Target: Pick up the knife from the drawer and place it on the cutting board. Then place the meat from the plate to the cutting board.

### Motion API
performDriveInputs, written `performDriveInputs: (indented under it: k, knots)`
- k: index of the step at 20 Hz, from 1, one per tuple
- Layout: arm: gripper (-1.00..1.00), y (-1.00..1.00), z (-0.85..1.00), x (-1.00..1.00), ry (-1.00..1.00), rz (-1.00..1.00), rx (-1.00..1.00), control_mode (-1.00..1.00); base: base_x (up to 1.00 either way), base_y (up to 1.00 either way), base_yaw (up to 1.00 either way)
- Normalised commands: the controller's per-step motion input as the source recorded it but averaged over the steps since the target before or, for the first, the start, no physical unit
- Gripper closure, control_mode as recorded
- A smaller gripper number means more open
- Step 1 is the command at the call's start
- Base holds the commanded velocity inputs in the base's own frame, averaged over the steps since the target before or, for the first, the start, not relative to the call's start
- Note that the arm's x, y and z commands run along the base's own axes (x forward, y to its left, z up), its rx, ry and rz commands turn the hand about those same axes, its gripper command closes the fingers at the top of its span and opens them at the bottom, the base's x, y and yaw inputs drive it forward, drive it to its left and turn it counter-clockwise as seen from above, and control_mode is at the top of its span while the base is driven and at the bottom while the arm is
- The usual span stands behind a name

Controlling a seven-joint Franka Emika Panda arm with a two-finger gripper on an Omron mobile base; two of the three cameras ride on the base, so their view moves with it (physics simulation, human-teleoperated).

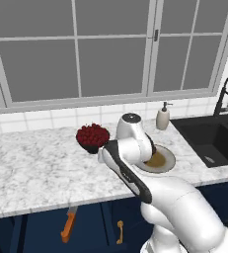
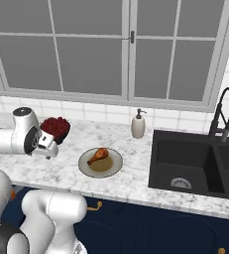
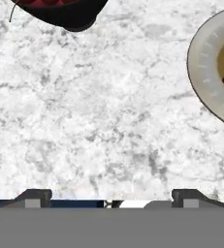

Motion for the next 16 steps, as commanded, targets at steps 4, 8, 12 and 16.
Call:
performDriveInputs:
  k: [4,8,12,16]
  knots:
    - [-1.0,1.0,-0.84,0.37,0.0,0.0,0.0,-1.0,0.0,0.0,0.0]
    - [-1.0,1.0,-0.88,0.36,0.0,-0.12,-0.11,-1.0,0.0,0.0,0.0]
    - [-1.0,0.9,-0.34,-0.32,0.0,-0.18,-0.01,-1.0,0.0,0.0,0.0]
    - [-1.0,1.0,-0.03,-0.69,0.07,-0.02,0.0,-1.0,0.0,0.0,0.0]
